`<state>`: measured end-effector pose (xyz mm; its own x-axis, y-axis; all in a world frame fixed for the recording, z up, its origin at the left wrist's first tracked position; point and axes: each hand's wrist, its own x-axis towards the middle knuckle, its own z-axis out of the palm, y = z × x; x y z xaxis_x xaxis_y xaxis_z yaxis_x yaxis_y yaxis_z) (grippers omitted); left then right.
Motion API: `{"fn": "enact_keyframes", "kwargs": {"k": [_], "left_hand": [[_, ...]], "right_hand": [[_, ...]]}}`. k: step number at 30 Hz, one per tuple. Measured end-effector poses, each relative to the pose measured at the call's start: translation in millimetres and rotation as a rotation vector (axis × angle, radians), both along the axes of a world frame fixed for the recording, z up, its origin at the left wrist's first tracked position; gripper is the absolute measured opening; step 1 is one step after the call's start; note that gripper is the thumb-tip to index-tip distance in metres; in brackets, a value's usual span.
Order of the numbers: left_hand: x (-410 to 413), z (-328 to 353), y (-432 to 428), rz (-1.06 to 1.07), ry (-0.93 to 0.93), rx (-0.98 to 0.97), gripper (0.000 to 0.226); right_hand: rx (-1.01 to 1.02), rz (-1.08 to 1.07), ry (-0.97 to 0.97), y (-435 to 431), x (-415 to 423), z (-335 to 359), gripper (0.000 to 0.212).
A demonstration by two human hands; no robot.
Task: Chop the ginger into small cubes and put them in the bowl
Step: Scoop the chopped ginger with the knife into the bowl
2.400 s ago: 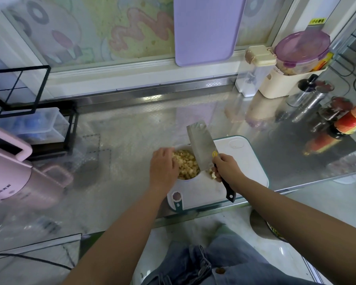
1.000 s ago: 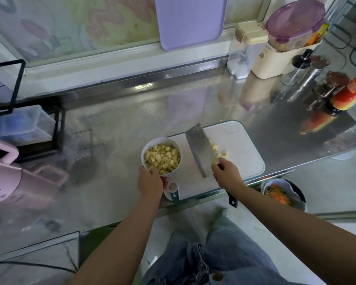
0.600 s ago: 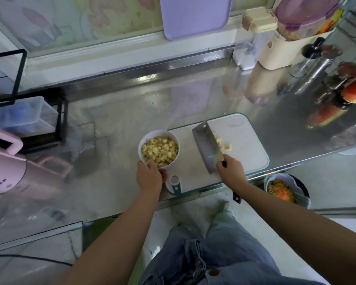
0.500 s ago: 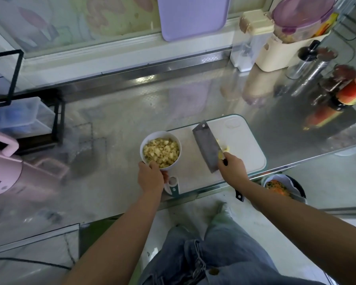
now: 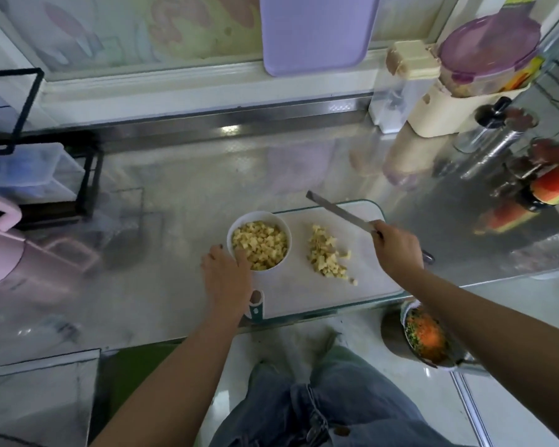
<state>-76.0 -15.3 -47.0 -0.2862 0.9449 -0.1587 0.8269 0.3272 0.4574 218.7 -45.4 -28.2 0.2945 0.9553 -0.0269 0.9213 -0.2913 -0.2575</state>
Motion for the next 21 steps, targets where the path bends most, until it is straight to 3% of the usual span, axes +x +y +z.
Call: {"fn": "enact_keyframes", "kwargs": {"k": [2, 5, 13, 21], "left_hand": [[6.9, 1.6, -1.2, 0.018, 0.023, 0.033, 0.039], [22.2, 6.1, -2.3, 0.185, -0.180, -0.022, 0.037], [34.3, 1.1, -4.8, 0.375, -0.369, 0.011, 0.042], [41.5, 0.4, -9.5, 0.419, -0.462, 0.021, 0.050]], "right_hand": [[-0.034, 0.088, -0.127, 17.4, 5.9, -2.9, 0.034], [-0.071, 0.166, -0.187, 39.7, 8.5, -7.8, 0.035], [-0.108, 0.373, -0.128, 47.3, 29.2, -9.3, 0.035], [-0.117, 0.360, -0.136, 14.8, 34.9, -5.1, 0.031]]}}
